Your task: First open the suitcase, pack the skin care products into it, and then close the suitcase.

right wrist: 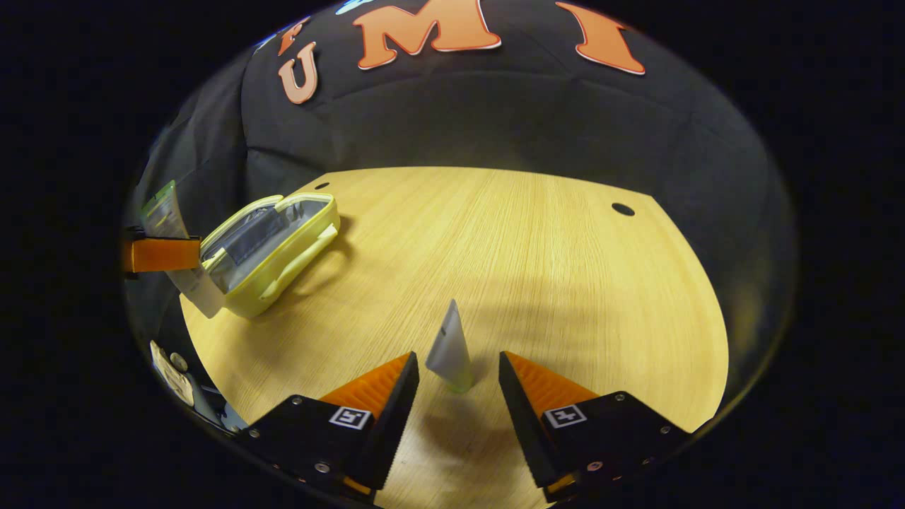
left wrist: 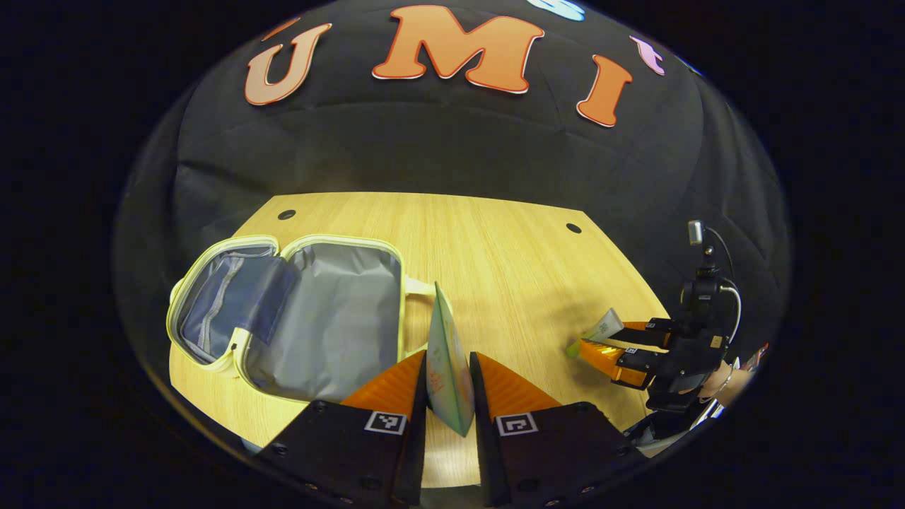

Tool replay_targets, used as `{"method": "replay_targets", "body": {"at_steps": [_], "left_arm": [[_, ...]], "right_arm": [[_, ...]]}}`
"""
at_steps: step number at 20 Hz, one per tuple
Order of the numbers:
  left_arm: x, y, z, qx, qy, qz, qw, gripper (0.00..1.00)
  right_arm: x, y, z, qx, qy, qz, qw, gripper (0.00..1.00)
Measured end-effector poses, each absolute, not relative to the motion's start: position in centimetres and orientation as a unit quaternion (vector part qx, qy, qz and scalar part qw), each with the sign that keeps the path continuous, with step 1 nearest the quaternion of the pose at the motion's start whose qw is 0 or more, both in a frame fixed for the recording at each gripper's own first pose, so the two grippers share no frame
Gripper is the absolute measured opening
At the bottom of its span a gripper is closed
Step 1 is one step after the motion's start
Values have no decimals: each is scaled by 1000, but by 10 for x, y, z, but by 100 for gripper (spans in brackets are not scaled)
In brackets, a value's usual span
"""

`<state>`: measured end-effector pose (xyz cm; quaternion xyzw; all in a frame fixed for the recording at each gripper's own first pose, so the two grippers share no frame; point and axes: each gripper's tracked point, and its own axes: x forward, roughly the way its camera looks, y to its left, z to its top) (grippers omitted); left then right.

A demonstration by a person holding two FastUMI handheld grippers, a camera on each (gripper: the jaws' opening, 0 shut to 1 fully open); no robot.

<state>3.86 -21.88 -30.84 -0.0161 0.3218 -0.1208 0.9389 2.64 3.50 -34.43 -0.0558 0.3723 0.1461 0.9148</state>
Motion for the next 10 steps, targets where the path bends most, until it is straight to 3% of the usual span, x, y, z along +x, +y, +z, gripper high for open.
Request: {"method": "replay_targets", "body": {"at_steps": [4,5,6,9,10], "left_arm": [[34,-206,-312,-25,327,-110,938,31],[34,-203,-313,-26,329,-108,938,31],[35,-199,-315,-26,330,-104,938,31],[29,-189,-313,-31,343,-94,934,31],[25,-187,-308,-38,346,-96,933,33]], "right_arm": [[30,34,-361,-71,391,152,905,55],[30,34,-365,-80,398,154,901,47],[31,36,-361,-86,393,160,901,34],[31,35,-358,-103,402,160,896,31],[28,39,-350,-96,405,164,894,26]]}}
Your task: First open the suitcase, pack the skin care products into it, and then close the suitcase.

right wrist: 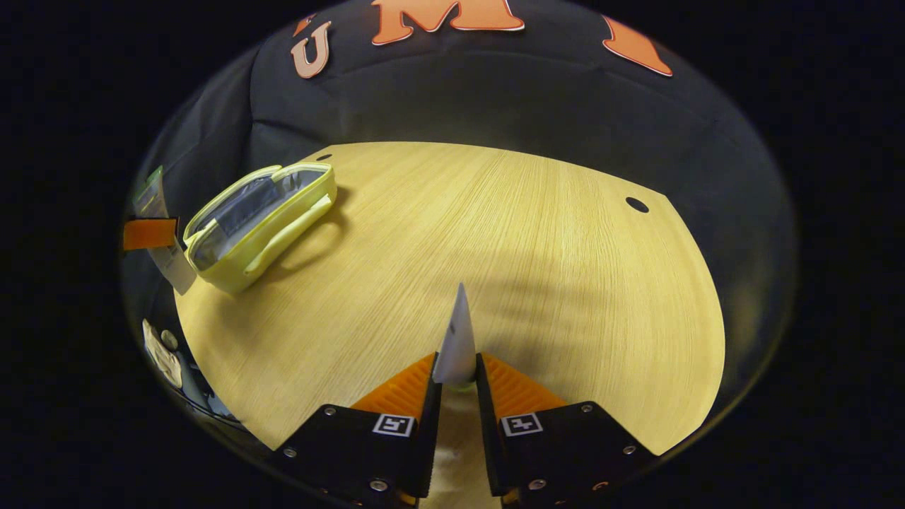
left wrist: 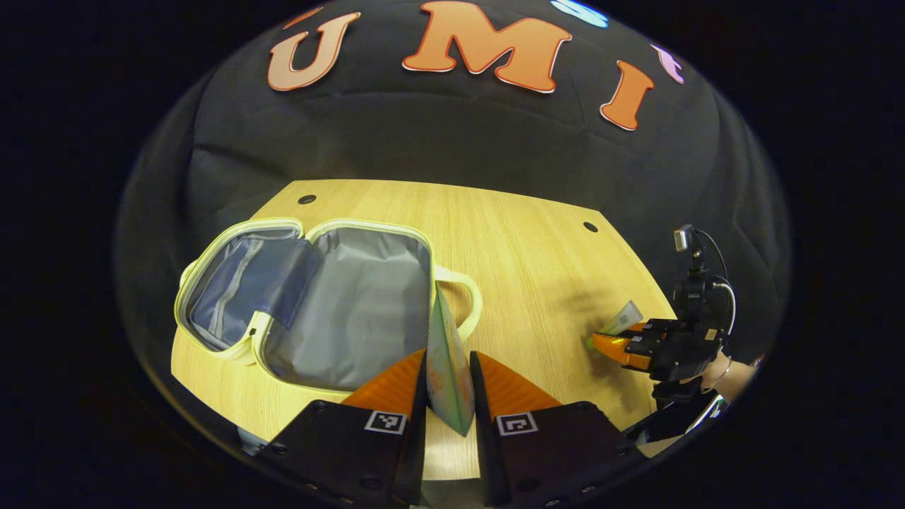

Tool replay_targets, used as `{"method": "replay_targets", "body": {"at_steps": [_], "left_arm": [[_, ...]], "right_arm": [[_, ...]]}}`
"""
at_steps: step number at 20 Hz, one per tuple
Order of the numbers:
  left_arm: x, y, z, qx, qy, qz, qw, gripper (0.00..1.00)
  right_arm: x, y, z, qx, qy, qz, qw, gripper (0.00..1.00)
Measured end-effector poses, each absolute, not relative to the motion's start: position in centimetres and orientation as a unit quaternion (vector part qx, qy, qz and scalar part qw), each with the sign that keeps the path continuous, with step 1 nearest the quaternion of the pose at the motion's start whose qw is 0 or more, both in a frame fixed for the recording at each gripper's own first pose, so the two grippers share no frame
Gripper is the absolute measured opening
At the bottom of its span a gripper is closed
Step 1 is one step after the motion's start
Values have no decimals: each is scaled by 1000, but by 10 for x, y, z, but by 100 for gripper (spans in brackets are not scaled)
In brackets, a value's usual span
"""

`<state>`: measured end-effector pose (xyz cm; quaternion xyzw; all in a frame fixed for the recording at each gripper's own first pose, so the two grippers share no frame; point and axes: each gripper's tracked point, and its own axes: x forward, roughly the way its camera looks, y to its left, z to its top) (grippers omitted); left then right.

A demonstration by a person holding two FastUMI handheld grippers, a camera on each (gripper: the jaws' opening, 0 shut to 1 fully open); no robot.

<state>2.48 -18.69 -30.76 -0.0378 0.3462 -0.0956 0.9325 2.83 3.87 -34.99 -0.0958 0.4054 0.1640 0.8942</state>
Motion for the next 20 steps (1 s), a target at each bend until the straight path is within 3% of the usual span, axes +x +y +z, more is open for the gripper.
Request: {"method": "replay_targets", "body": {"at_steps": [1,11,14,15,16,20], "left_arm": [[22,-186,-297,-45,347,-101,931,31],[44,-102,-204,-3,356,-158,921,31],[63,-73,-214,-3,386,-186,904,31],[69,-66,-222,0,402,-197,894,31],[75,-60,-231,5,417,-209,885,32],[93,-43,-277,24,477,-244,844,31]], "right_arm": [[27,41,-343,-98,408,163,893,31],[22,165,-212,-56,347,224,909,31],[15,213,-198,-8,359,222,907,31],[13,229,-195,13,363,222,905,26],[13,244,-196,31,366,220,904,31],[5,279,-209,66,382,191,902,31]]}}
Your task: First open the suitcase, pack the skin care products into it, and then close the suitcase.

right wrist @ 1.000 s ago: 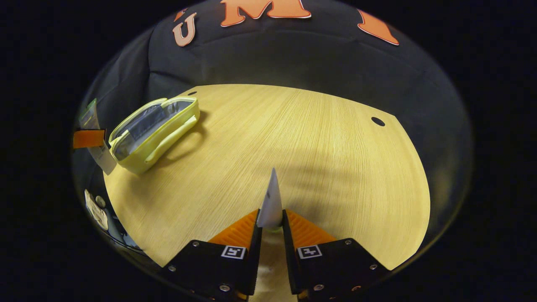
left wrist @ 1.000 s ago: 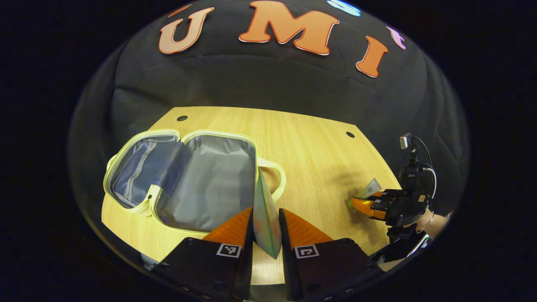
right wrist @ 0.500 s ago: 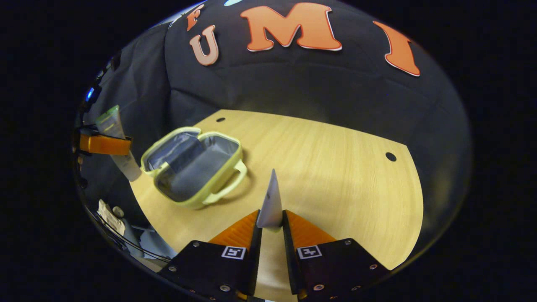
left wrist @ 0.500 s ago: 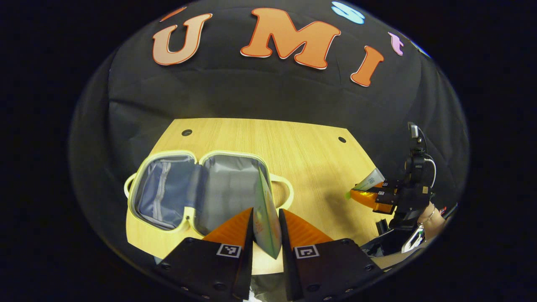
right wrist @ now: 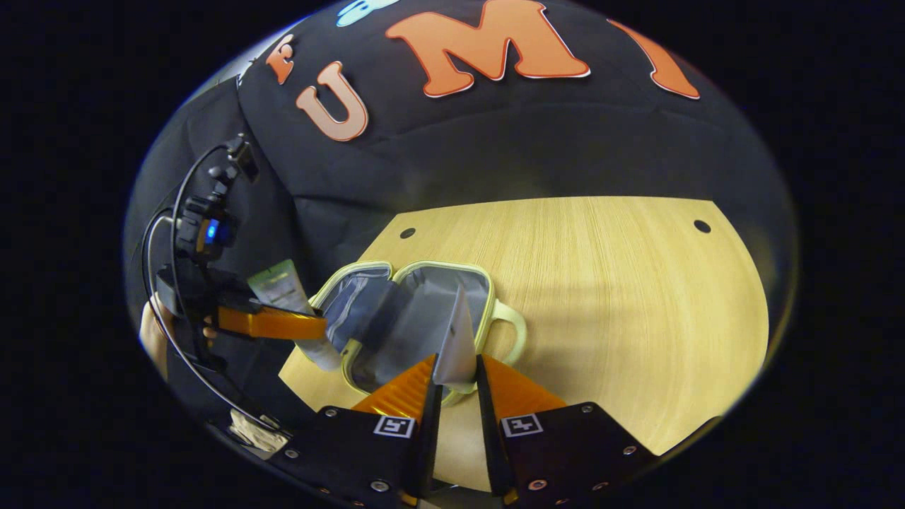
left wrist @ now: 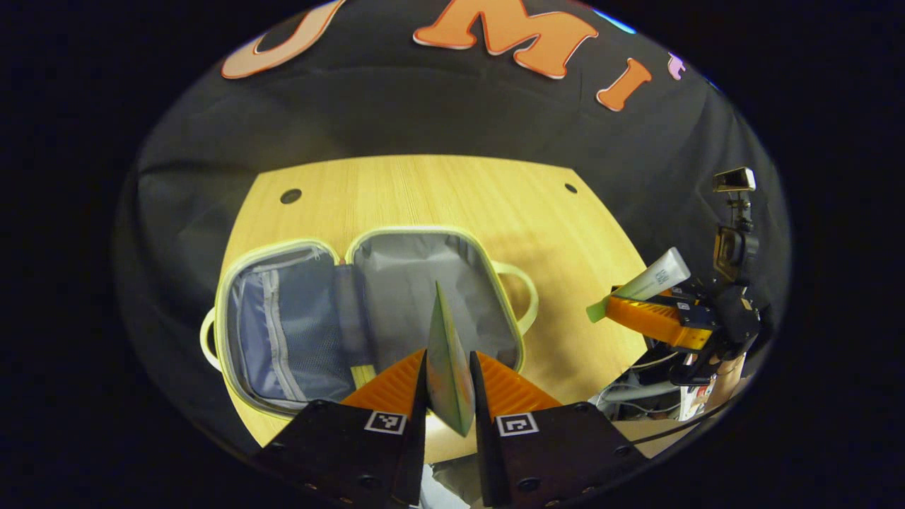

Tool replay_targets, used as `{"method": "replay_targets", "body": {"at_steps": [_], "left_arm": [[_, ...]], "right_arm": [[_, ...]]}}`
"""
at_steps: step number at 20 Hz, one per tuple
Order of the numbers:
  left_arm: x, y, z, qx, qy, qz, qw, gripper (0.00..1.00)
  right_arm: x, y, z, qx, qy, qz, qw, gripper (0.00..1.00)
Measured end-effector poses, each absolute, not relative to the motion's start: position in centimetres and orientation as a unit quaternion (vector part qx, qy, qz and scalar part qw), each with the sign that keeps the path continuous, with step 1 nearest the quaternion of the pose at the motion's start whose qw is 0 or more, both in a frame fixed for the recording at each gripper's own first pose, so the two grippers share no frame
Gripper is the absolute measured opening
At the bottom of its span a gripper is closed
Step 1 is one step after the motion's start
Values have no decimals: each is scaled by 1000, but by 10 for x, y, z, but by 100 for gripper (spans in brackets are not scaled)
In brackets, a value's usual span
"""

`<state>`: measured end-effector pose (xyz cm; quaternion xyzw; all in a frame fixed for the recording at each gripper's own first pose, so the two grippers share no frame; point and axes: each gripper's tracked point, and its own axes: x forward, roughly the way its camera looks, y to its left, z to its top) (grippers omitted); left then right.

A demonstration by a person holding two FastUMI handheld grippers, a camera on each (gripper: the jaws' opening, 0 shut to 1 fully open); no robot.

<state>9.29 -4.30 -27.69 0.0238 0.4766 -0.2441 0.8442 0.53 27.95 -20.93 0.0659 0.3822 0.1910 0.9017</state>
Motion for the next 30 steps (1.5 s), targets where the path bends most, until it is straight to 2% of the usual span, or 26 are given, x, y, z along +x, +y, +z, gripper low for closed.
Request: {"method": "replay_targets", "body": {"at_steps": [5,12,15,23,30], "left_arm": [[117,-42,-324,66,520,-278,805,32],[136,-44,-362,41,562,-267,782,34],[141,-43,-358,39,550,-269,790,99],[144,-20,-313,66,478,-269,833,98],[138,44,-272,39,413,-224,882,98]], "right_arm": [[-8,295,-225,69,401,151,901,31],[-10,299,-226,80,409,115,902,31],[-10,301,-228,83,415,110,899,31],[0,310,-214,66,415,127,899,30],[19,353,-201,12,421,192,886,31]]}}
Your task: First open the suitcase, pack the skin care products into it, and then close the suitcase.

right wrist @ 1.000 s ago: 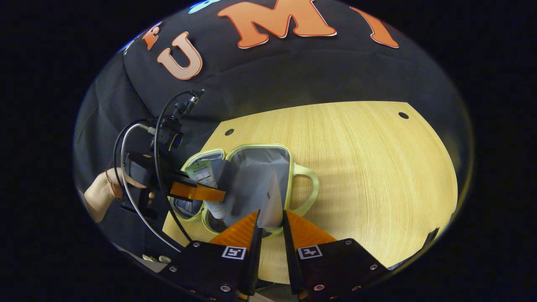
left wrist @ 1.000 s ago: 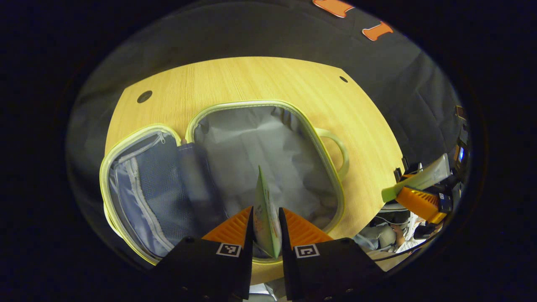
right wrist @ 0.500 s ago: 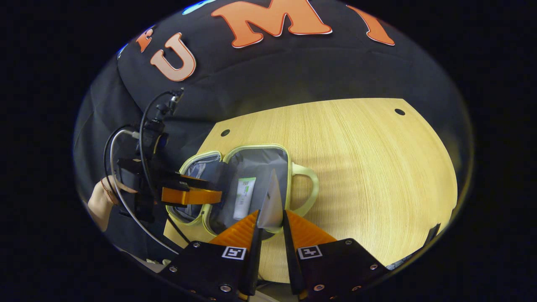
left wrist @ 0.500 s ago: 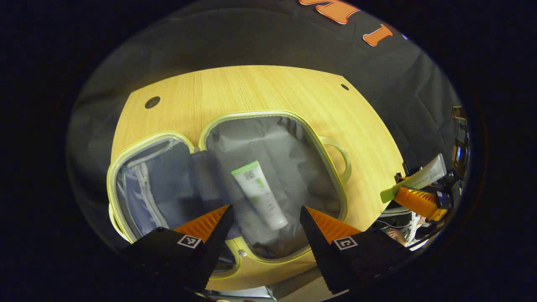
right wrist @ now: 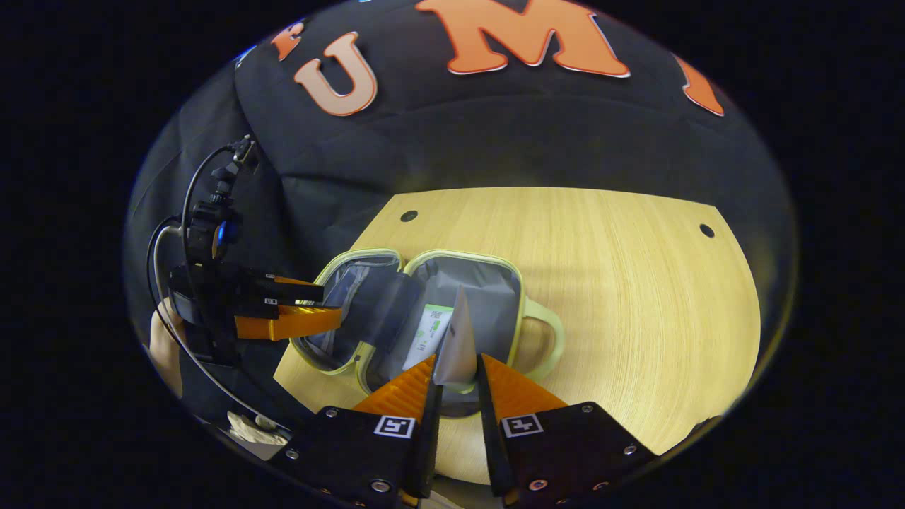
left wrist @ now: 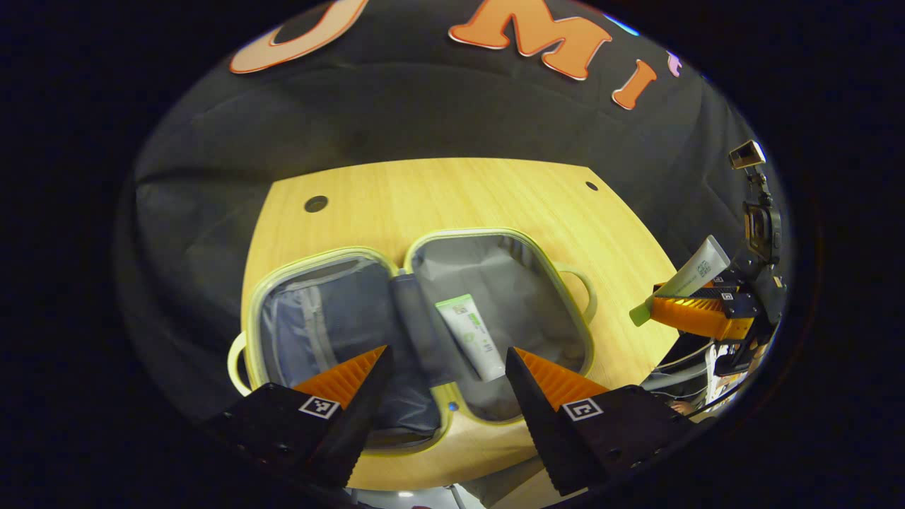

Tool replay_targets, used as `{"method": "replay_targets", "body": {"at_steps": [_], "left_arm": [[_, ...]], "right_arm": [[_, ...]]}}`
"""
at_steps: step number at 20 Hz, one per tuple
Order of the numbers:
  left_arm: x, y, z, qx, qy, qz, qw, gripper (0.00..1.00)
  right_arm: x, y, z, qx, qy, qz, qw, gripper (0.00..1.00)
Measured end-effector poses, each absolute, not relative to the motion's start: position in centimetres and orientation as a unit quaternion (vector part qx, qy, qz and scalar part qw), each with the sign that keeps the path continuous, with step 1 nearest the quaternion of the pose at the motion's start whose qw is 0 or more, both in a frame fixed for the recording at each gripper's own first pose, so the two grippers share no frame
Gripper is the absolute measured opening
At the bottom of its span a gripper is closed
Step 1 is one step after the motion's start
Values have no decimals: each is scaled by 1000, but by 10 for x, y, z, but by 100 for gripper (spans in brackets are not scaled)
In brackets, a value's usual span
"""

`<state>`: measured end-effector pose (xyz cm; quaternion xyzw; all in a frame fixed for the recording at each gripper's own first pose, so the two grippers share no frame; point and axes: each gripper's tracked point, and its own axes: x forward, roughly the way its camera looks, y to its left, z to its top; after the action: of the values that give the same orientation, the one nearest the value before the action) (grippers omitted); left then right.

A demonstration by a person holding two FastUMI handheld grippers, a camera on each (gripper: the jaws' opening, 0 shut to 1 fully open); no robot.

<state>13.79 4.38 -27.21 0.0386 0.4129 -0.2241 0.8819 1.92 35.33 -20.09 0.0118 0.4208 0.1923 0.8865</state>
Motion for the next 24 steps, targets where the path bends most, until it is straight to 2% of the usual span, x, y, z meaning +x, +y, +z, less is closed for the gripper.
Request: {"method": "replay_targets", "body": {"at_steps": [4,9,14,21,22,23,24], "left_arm": [[140,87,-229,1,335,-176,926,98],[113,151,-158,-12,242,-103,965,98],[65,214,-66,-26,156,-37,987,97],[29,245,-53,-33,162,15,986,98],[28,250,-53,-33,163,19,986,98],[28,251,-54,-34,163,21,986,98],[27,254,-55,-35,164,24,985,98]], "right_arm": [[18,387,-210,-2,455,240,858,31],[23,395,-242,-13,506,246,827,30],[28,381,-300,-45,569,214,792,31],[45,383,-323,-31,581,189,791,32],[47,383,-322,-28,579,189,792,43],[49,383,-322,-27,576,190,795,37],[52,381,-320,-29,571,189,799,46]]}}
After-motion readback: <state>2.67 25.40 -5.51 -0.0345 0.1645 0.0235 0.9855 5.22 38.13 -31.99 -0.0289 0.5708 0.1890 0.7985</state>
